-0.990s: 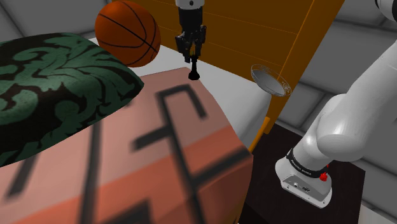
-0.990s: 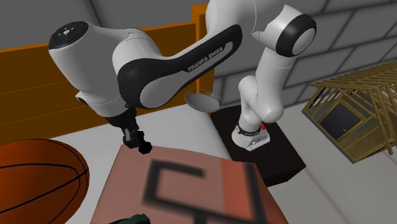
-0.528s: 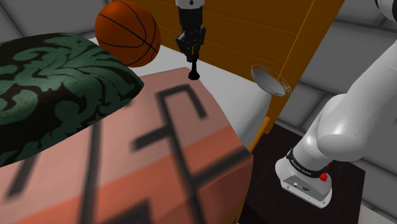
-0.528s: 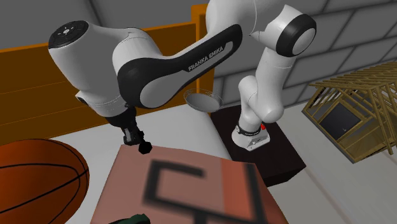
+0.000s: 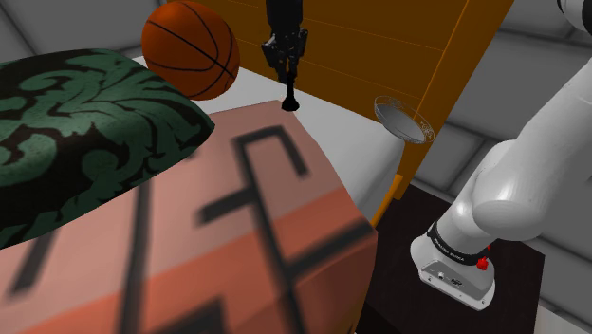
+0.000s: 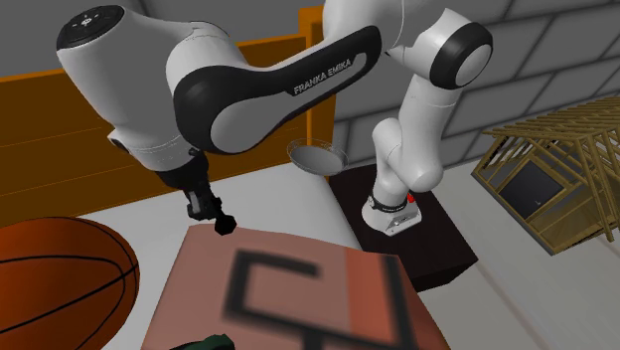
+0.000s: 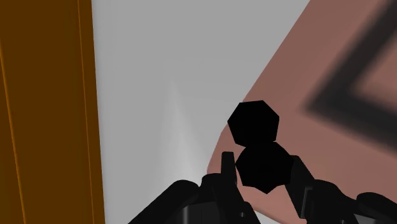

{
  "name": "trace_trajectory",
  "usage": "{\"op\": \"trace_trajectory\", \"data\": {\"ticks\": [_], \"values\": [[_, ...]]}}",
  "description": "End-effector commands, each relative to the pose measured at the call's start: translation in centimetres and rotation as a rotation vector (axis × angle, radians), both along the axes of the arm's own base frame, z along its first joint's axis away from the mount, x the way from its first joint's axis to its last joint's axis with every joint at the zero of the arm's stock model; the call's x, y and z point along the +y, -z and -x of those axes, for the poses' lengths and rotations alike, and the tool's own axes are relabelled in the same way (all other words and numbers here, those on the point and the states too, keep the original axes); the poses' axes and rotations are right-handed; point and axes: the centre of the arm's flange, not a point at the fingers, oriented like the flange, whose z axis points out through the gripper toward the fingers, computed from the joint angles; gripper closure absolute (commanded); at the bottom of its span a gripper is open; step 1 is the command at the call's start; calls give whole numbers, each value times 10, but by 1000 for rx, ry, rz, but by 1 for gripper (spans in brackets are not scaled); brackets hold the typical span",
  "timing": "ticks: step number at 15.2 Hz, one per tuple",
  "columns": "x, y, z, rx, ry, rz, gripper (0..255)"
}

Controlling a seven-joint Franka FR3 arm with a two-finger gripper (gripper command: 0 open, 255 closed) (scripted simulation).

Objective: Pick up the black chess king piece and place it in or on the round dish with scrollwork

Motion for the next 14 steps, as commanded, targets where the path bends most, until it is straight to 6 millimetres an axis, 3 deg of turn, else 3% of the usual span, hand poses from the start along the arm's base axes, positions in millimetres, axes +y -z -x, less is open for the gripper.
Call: {"op": "trace_trajectory", "data": {"ticks": [1,14], "values": [[0,-10,0,0,0,0,255],[0,-79,0,0,0,0,255]]}}
